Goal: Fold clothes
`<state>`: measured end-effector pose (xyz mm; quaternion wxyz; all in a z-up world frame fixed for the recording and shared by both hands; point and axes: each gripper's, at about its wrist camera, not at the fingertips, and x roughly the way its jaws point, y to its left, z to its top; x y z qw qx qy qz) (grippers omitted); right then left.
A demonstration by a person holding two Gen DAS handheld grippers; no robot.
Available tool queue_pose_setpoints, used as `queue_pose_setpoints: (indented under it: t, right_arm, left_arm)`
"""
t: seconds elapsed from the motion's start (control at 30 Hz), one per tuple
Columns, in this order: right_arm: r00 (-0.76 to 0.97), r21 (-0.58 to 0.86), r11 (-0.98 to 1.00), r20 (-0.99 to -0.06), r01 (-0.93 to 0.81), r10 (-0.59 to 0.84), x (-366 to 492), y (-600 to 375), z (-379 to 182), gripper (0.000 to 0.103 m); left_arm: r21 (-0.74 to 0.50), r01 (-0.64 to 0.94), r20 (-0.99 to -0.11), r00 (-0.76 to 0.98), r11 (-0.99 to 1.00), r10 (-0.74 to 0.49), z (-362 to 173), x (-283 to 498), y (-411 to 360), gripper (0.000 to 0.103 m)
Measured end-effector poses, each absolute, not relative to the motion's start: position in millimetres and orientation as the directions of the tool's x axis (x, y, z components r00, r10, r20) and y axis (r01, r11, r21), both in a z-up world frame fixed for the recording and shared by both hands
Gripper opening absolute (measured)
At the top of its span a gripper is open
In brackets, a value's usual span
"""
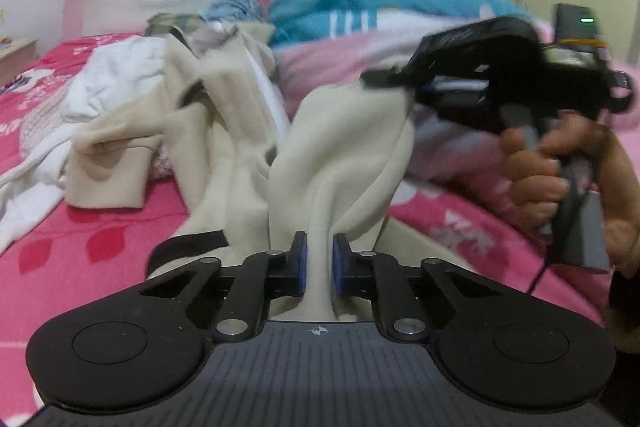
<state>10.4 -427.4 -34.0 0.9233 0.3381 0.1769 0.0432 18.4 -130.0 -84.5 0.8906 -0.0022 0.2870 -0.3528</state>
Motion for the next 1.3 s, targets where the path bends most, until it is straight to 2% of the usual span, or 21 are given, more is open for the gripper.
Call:
queue_pose_setpoints:
  t: [0.17, 0.27, 0.33, 0.37, 0.43, 0.47, 0.5, 0.53, 0.57, 0.7, 0.73, 0.8, 0.83, 0.93, 1.0, 1.07, 1.13, 1.2, 1.3]
  right_arm:
    - [0.853, 0.599, 0.738, -0.167, -0.31, 0.494, 44.6, -344.5, 24.4, 0.008]
    - [0.723, 0.598, 0.635, -0.13, -0.488, 0.678, 75.9, -271.8, 45.6, 0.008]
    - [0.653, 0.594, 0.592, -0.143, -0.544, 0.744, 94.1, -215.4, 43.6, 0.008]
    - [0.627, 0.585, 0.586, -0.162, -0.56, 0.762, 103.9, -187.5, 38.6, 0.012]
    - [0.566, 0.583, 0.6, -0.269, -0.548, 0.779, 123.0, -132.5, 16.1, 0.029]
    - [0.531, 0.582, 0.609, -0.326, -0.54, 0.782, 132.4, -105.0, 3.9, 0.05]
    - [0.505, 0.576, 0.63, -0.386, -0.521, 0.772, 136.8, -90.9, -7.3, 0.058]
    - [0.482, 0.567, 0.655, -0.447, -0.5, 0.754, 139.2, -81.6, -18.0, 0.058]
    - [0.476, 0.568, 0.669, -0.472, -0.48, 0.742, 137.4, -81.7, -24.2, 0.058]
    - [0.567, 0.641, 0.654, -0.387, -0.401, 0.727, 107.6, -163.4, -16.7, 0.064]
    - [0.608, 0.66, 0.654, -0.36, -0.369, 0.707, 99.7, -191.1, -10.4, 0.066]
    - [0.714, 0.642, 0.718, -0.366, -0.271, 0.596, 75.8, -249.9, -5.9, 0.076]
    - [0.763, 0.627, 0.749, -0.371, -0.214, 0.53, 63.2, -279.6, -4.2, 0.076]
    - [0.819, 0.506, 0.862, -0.504, 0.023, 0.274, 29.3, -338.3, -18.5, 0.076]
    - [0.787, 0.426, 0.891, -0.599, 0.16, 0.145, 13.5, -362.5, -34.9, 0.076]
    - [0.748, 0.405, 0.891, -0.652, 0.205, 0.125, 9.6, -370.2, -51.0, 0.076]
    - [0.72, 0.4, 0.886, -0.684, 0.235, 0.118, 10.3, -374.7, -62.9, 0.076]
    - [0.716, 0.412, 0.876, -0.688, 0.25, 0.12, 16.7, -375.2, -67.6, 0.075]
    - [0.698, 0.419, 0.875, -0.702, 0.242, 0.143, 34.4, -374.4, -80.6, 0.075]
  left_arm:
    - [-0.315, 0.466, -0.441, 0.699, 0.827, -0.562, -60.9, 1.7, -57.7, 0.008]
    - [-0.378, 0.284, -0.439, 0.783, 0.881, -0.441, -51.0, -12.6, 0.9, 0.008]
    - [-0.401, 0.143, -0.472, 0.814, 0.905, -0.338, -51.1, -19.6, 35.5, 0.009]
    - [-0.397, 0.086, -0.501, 0.814, 0.914, -0.294, -53.6, -22.0, 49.1, 0.011]
    - [-0.371, -0.053, -0.593, 0.782, 0.927, -0.193, -64.7, -25.3, 73.2, 0.017]
    - [-0.361, -0.112, -0.641, 0.75, 0.926, -0.159, -72.2, -27.2, 84.1, 0.018]
    - [-0.356, -0.152, -0.677, 0.722, 0.922, -0.142, -79.0, -31.0, 93.8, 0.023]
    - [-0.352, -0.177, -0.7, 0.702, 0.919, -0.132, -82.9, -35.8, 101.3, 0.029]
    - [-0.347, -0.2, -0.72, 0.683, 0.916, -0.124, -86.4, -40.7, 108.3, 0.03]
    - [-0.346, -0.246, -0.719, 0.689, 0.905, -0.088, -85.6, -56.9, 123.6, 0.033]
    - [-0.348, -0.237, -0.708, 0.701, 0.907, -0.089, -84.0, -58.3, 124.3, 0.033]
    - [-0.357, -0.172, -0.684, 0.717, 0.918, -0.132, -81.7, -51.0, 119.7, 0.035]
    - [-0.361, -0.11, -0.672, 0.719, 0.926, -0.177, -78.9, -44.4, 110.8, 0.036]
    - [-0.336, 0.119, -0.64, 0.699, 0.934, -0.32, -71.7, -19.4, 68.0, 0.038]
    - [-0.301, 0.282, -0.615, 0.673, 0.911, -0.411, -71.3, -11.1, 31.5, 0.041]
    - [-0.227, 0.43, -0.612, 0.635, 0.874, -0.471, -73.2, -1.1, -13.2, 0.044]
    - [-0.158, 0.507, -0.631, 0.608, 0.847, -0.482, -80.9, 6.5, -49.1, 0.044]
    - [-0.108, 0.568, -0.649, 0.581, 0.816, -0.49, -88.7, 10.6, -81.2, 0.044]
    - [-0.094, 0.569, -0.656, 0.582, 0.817, -0.481, -93.9, 16.3, -104.0, 0.044]
